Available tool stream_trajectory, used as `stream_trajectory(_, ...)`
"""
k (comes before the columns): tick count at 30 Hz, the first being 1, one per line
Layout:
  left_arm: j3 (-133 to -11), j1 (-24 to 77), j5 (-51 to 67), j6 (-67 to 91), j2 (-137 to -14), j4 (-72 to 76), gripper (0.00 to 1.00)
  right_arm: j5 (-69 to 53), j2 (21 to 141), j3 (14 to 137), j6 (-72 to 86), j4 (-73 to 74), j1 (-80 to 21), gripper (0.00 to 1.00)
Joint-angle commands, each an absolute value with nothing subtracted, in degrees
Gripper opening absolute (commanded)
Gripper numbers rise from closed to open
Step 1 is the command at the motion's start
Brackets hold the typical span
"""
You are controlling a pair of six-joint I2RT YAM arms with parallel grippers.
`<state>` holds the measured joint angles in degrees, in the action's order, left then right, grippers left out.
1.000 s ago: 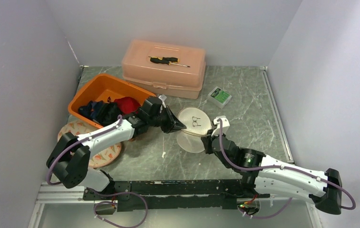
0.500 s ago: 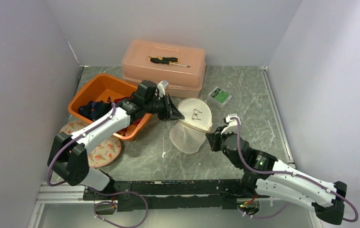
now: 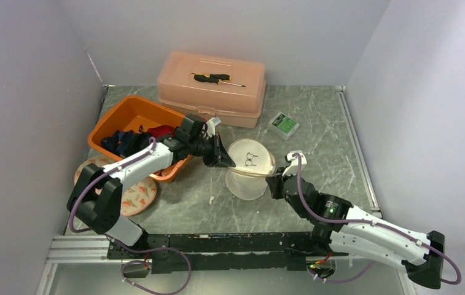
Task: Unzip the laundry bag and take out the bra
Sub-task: Unzip the laundry bag at the center of the board.
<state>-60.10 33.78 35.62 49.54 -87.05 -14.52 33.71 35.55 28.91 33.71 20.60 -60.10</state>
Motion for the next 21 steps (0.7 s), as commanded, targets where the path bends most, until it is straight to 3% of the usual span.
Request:
stream_trajectory(1,-56.7,32.4,36.0,49.1,-83.4,-9.3,0.03,36.2,33.0,27.7,33.3,19.8,-59.4,0.05)
stream_trajectory(4,-54.2,32.4,37.5,51.0,-82.6,-4.9,0.04,31.7,32.3,29.0,31.5,18.3,-59.5,0.49)
stream_trajectory(7,-52.3,32.4,38.0,52.7,-81.8,-1.6,0.11,29.9,33.3,32.6,32.0,20.3,-59.4,0.66)
stream_trajectory(12,-50.2,32.4,38.2,53.6,-80.7,2.1,0.26,29.9,33.7,34.8,33.5,20.7,-59.5,0.72)
stream_trajectory(17,-50.2,32.6,37.2,51.8,-78.7,0.4,0.58,31.7,34.4,33.1,34.1,16.7,-59.0,0.72)
stream_trajectory(21,-52.3,32.6,33.3,47.3,-75.3,-8.9,0.67,30.2,36.4,32.2,33.0,12.6,-58.5,0.7)
